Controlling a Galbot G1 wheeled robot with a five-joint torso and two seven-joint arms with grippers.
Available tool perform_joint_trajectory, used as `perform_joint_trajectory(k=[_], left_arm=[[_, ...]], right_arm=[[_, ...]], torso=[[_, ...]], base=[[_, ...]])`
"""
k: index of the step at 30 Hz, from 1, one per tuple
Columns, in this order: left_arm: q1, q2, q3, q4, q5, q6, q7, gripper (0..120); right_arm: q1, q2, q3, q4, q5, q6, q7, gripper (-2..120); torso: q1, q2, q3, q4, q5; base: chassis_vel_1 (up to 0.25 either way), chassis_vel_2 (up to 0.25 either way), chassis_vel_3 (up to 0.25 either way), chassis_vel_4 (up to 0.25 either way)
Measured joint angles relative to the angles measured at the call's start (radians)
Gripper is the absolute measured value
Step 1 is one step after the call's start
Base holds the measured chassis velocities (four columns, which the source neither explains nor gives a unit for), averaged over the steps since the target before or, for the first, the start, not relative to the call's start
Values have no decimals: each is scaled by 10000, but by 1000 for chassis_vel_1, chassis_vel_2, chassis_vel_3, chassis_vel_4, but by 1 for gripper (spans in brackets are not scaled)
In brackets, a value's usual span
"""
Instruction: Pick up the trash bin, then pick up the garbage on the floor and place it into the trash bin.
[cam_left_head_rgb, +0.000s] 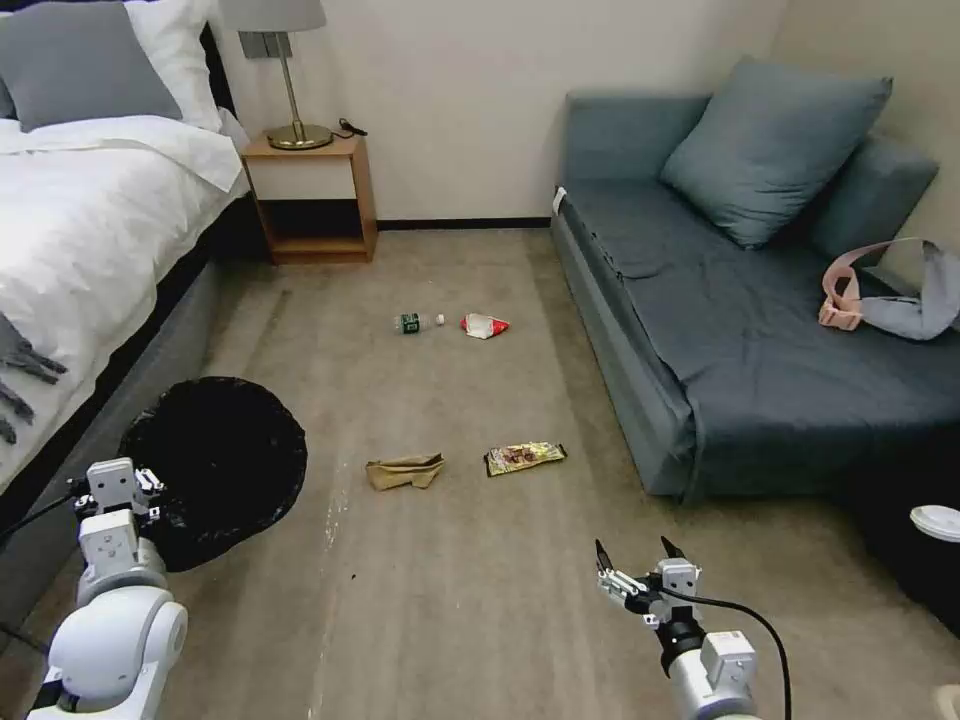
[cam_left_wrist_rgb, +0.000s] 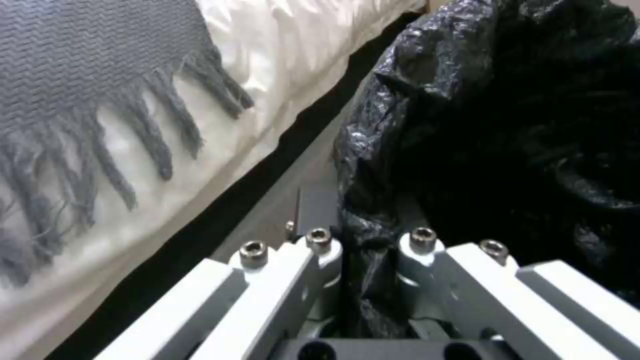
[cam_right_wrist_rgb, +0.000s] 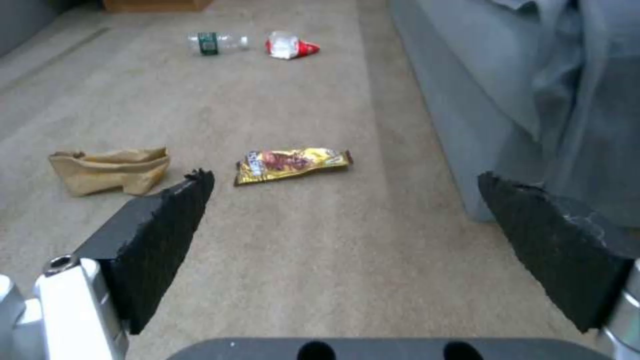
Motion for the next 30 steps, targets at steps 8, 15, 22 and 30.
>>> perform_joint_trajectory(k=[8,15,22,30], left_arm=[[-1,-84,77,69,61,-15,4,4],[-52,-127,106,161,71,-16,-3,4],[-119,-109,95,290,54,-26,-7,4],[-149,-97,127,370,52,-42,-11,4]], right_arm=[[28,-13,-130,-214,-91,48,-88,100],[138,-41,-199,-309,-107,48,-160,100],[260,-27,-326,-517,-188,49,-197,100],[302,-9,-338,-639,-239,82,-233,100]], torso=[[0,0,0,0,0],[0,0,0,0,0],[0,0,0,0,0],[0,0,0,0,1]], base=[[-87,78,76,-73],[-83,83,82,-89],[-104,98,115,-99],[-120,108,105,-113]])
